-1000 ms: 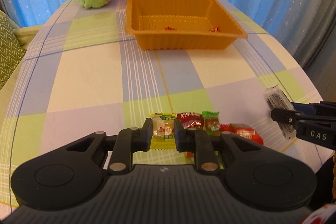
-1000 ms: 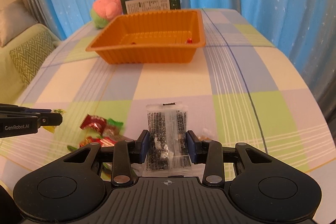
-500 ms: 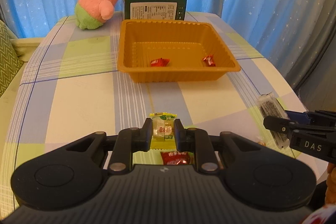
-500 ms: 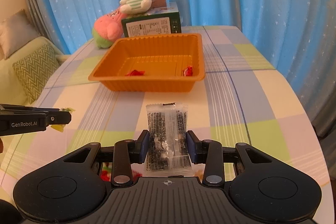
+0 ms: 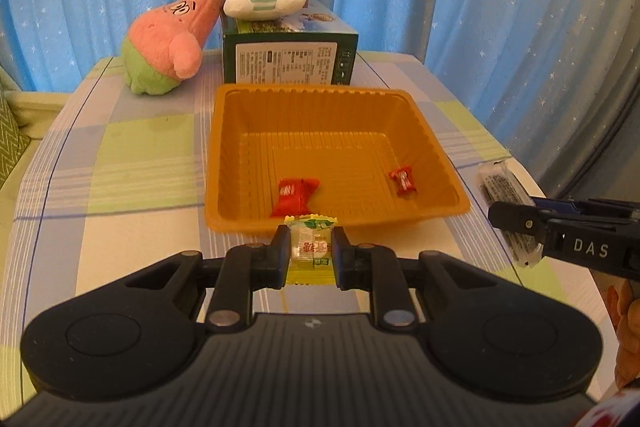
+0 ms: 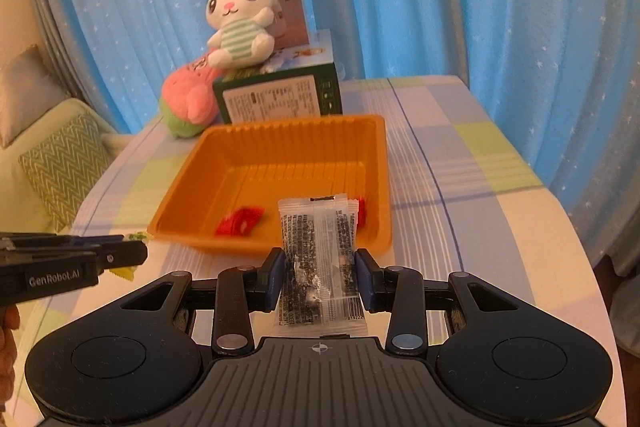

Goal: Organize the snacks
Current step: 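Carry both snacks to the orange tray and release them inside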

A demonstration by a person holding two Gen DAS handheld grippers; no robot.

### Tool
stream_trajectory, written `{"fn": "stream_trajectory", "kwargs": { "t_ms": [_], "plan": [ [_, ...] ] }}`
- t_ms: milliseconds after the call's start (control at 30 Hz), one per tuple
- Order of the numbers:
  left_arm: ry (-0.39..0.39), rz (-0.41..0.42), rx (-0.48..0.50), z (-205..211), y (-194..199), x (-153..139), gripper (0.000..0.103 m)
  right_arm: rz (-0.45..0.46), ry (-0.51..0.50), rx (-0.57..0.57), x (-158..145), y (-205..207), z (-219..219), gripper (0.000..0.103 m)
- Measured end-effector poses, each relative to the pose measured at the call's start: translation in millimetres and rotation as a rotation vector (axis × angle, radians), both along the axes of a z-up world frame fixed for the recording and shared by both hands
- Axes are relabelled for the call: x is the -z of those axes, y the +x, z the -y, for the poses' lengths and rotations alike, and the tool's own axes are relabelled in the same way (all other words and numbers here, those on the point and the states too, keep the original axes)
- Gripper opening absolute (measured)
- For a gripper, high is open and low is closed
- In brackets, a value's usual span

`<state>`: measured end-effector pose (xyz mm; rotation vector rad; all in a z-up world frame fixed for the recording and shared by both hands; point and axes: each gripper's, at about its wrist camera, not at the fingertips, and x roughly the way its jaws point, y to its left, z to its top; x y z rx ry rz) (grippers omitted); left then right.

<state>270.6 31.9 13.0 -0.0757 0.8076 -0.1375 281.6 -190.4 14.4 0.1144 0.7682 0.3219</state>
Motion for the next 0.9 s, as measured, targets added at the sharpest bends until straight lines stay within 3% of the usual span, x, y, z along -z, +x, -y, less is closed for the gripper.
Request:
{"fn": "stream_trajectory", "kwargs": {
  "t_ms": [333, 700, 800, 900],
  "plan": [
    [0.028, 0.007, -0.028, -12.0, 64.0, 8.1, 0.019, -0.033, 0.010, 0.000, 11.9, 69.0, -16.6, 0.038],
    [-0.003, -0.037, -0.052, -20.7, 95.7, 39.8, 0.020, -0.066, 0.017, -0.001, 30.8, 98.0, -24.8, 0.038],
    [-0.029, -0.040, -0.073, -26.8, 97.0, 42.6, 0.031, -0.070, 0.021, -0.002, 32.0, 100.5, -24.6, 0.038],
    [-0.019, -0.037, -0.074, -30.2, 92.5, 42.8, 0.032, -0.076, 0.024, 0.000, 33.9, 102.3, -23.9, 0.038]
  ]
}}
